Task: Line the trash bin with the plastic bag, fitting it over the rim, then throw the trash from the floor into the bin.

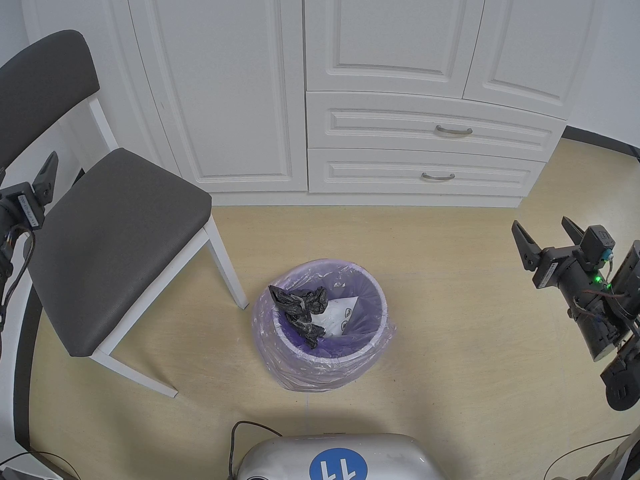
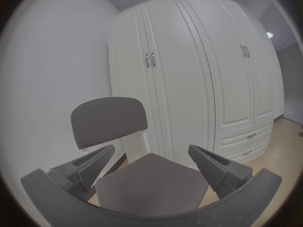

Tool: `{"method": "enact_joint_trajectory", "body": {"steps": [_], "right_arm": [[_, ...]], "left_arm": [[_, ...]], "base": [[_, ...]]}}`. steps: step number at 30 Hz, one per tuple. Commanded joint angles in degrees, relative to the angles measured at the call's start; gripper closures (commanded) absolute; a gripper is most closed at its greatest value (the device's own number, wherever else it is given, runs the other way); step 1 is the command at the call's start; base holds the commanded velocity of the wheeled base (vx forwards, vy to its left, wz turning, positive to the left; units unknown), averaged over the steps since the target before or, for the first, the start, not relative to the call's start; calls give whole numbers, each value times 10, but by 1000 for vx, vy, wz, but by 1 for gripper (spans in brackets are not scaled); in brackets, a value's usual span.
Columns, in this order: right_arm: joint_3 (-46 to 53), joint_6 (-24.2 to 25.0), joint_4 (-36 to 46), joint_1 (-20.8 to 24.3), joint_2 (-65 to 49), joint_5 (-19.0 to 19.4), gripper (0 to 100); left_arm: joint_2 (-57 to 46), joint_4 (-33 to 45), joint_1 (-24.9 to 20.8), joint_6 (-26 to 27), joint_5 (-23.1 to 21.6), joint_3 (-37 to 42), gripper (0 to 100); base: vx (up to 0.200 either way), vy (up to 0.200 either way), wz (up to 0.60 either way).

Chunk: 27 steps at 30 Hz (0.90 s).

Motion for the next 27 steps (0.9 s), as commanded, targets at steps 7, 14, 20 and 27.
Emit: {"method": "enact_joint_trajectory", "body": {"steps": [7, 14, 20, 27], "right_arm": [[62, -2, -10, 28, -96, -12, 0], [109, -2, -10, 17, -168, -16, 0], [143, -1, 33, -5, -284, -15, 0], [117, 0, 278, -7, -491, -15, 0]], "left_arm": [[-113, 44, 8, -9, 3, 54, 0], [-182, 97, 8, -12, 3, 71, 0], [-214, 115, 8, -21, 3, 76, 0], [-278, 177, 8, -50, 2, 87, 0]], "base": [[0, 0, 0], [0, 0, 0], [0, 0, 0], [0, 0, 0]]}}
